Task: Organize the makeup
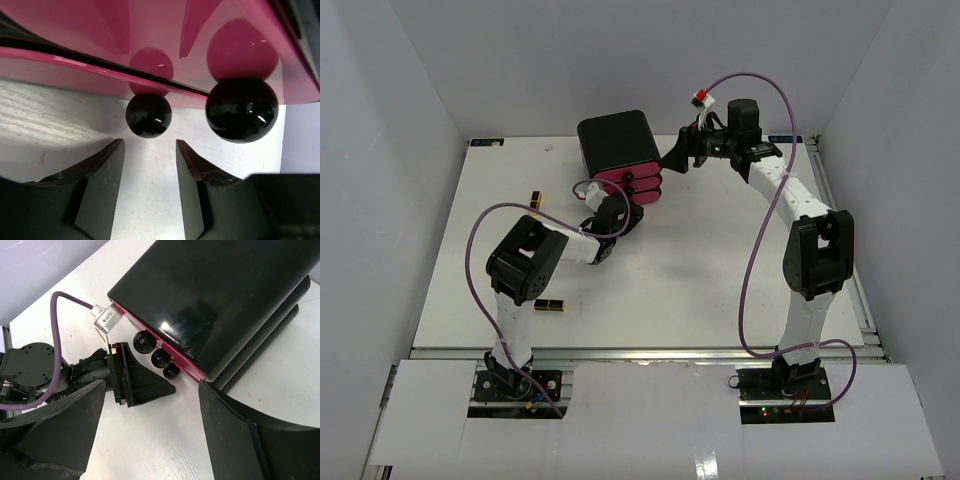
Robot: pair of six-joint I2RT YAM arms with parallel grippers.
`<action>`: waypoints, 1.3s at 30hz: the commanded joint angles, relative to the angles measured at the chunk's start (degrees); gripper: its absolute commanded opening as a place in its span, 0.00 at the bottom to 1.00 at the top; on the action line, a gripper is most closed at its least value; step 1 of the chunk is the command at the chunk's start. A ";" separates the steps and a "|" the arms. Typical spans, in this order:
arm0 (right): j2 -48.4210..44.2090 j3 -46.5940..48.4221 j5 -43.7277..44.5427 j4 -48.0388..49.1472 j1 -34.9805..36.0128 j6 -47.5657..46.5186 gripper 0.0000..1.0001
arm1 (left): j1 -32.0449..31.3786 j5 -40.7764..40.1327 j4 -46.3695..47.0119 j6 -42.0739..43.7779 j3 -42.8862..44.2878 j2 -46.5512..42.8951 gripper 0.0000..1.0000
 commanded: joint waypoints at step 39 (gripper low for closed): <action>-5.40 -5.99 -3.21 3.66 -0.99 0.13 0.83 | 0.48 -5.81 0.41 -5.60 -0.67 -4.27 0.28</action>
